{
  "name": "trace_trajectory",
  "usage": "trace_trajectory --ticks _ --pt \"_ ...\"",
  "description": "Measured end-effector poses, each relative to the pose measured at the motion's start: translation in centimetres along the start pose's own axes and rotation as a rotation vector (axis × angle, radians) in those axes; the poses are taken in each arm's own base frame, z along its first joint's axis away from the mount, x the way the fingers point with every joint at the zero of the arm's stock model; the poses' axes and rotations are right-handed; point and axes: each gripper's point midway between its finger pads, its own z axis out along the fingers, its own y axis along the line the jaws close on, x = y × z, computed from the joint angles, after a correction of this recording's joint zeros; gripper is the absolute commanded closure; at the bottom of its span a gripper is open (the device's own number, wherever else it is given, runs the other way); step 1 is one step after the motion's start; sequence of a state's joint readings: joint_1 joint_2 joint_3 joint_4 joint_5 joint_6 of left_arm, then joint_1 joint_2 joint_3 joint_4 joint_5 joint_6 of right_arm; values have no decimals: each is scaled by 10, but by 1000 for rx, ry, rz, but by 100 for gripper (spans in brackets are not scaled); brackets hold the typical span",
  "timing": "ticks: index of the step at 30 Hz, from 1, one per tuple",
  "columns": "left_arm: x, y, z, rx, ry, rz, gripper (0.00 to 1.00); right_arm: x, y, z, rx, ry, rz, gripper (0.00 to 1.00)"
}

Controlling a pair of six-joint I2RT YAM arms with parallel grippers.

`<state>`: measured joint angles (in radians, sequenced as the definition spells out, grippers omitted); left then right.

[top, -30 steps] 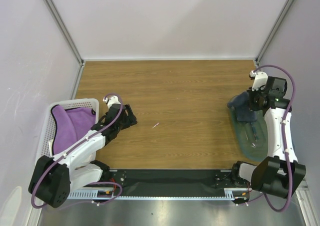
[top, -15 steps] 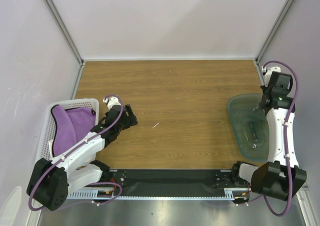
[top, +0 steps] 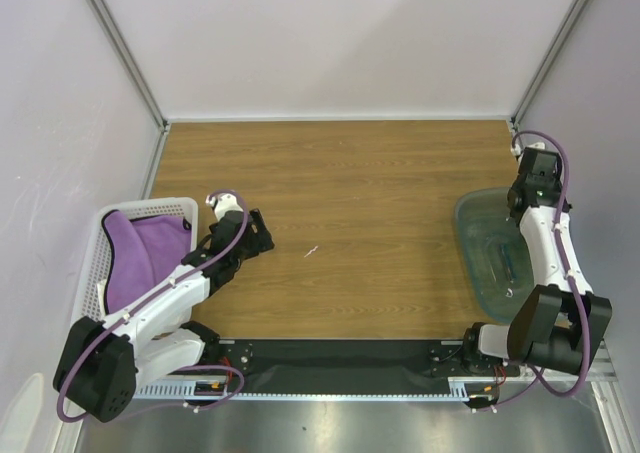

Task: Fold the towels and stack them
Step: Neatly place the folded towel into the bin

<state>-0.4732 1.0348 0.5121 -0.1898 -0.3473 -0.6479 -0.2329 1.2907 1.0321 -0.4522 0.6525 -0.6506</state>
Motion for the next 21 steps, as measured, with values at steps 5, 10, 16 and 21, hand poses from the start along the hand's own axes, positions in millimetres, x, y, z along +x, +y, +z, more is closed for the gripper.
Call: trace_trajectory --ticks 5,10,16,21 --pt "-1 0 1 0 -4 3 21 -3 -3 1 34 -4 36 100" --pt "-2 0 2 -2 -12 3 21 -3 32 7 9 11 -21 100" --pt "-3 0 2 -5 -14 10 21 4 93 16 -58 74 -189 100" --pt "-3 1 2 -8 -16 12 21 4 123 -1 -102 77 -249 100"
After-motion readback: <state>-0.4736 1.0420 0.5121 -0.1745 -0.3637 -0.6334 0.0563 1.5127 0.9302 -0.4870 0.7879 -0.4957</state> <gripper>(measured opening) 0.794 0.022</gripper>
